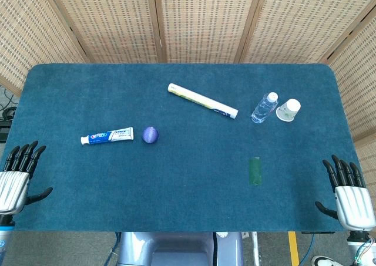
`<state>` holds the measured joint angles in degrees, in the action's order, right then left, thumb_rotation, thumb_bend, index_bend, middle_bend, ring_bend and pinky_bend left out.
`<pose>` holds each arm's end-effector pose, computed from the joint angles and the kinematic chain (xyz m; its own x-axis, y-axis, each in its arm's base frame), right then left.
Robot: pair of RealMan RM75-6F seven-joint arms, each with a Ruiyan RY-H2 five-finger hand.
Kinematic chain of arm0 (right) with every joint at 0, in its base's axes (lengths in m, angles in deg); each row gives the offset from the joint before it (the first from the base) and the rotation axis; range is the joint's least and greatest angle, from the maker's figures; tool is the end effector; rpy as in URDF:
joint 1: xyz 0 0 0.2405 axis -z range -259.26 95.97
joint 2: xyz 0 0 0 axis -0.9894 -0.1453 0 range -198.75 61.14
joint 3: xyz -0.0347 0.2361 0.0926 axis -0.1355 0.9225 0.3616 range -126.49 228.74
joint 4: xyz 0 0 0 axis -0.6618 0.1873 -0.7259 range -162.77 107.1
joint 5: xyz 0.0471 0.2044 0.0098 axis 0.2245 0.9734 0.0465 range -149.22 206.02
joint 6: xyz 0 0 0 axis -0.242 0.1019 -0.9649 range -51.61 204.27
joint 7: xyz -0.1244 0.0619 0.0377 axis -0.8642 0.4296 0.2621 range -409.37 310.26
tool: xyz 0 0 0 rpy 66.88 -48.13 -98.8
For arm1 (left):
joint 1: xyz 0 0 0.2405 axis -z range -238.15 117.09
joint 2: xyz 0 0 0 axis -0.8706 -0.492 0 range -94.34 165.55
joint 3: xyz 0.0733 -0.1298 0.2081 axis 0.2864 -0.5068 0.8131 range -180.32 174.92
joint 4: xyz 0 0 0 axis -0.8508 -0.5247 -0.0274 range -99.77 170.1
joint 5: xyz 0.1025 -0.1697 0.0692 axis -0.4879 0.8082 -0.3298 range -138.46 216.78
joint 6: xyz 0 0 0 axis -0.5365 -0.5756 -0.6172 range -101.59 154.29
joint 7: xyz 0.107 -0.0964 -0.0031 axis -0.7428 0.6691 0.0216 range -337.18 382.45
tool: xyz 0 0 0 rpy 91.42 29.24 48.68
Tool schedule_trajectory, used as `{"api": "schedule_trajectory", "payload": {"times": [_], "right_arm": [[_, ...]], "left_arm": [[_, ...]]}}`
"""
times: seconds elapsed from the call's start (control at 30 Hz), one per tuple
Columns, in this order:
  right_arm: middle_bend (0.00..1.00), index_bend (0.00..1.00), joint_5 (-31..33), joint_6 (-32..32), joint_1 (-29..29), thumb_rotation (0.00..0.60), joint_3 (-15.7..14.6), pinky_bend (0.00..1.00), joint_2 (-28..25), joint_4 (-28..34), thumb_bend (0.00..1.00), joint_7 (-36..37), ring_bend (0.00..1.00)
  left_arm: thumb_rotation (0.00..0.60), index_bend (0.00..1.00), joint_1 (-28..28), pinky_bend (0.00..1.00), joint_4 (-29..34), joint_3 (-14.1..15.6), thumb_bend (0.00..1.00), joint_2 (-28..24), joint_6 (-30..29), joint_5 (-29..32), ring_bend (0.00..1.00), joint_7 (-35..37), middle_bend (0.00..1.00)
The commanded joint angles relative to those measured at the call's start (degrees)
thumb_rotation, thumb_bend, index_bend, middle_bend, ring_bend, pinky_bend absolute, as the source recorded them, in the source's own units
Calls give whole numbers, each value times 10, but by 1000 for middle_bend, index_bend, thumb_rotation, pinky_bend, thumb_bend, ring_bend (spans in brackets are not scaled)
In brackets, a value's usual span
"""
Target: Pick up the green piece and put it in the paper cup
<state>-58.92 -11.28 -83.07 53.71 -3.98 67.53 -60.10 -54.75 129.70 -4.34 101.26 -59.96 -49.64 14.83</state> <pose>-0.3044 -0.1609 0.1545 0.5035 0.0078 0.8639 -0.8639 0.0209 0.5033 -0.2920 0.1803 0.1447 0.4636 -0.0088 0.8860 0.8832 -0.0756 -0.4629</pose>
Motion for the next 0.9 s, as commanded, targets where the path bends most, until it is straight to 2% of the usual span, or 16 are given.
{"api": "schedule_trajectory", "payload": {"times": [0.03, 0.9], "right_arm": [[0, 0, 0, 0, 0, 600, 0, 0, 0, 0, 55, 0, 0], [0, 0, -14, 1, -1, 600, -7, 0, 4, 9, 56, -14, 0]], "left_arm": [[600, 0, 0, 0, 0, 0, 73, 0, 0, 0, 0, 0, 0], [600, 0, -5, 0, -2, 0, 73, -5, -10, -3, 0, 14, 0]]}}
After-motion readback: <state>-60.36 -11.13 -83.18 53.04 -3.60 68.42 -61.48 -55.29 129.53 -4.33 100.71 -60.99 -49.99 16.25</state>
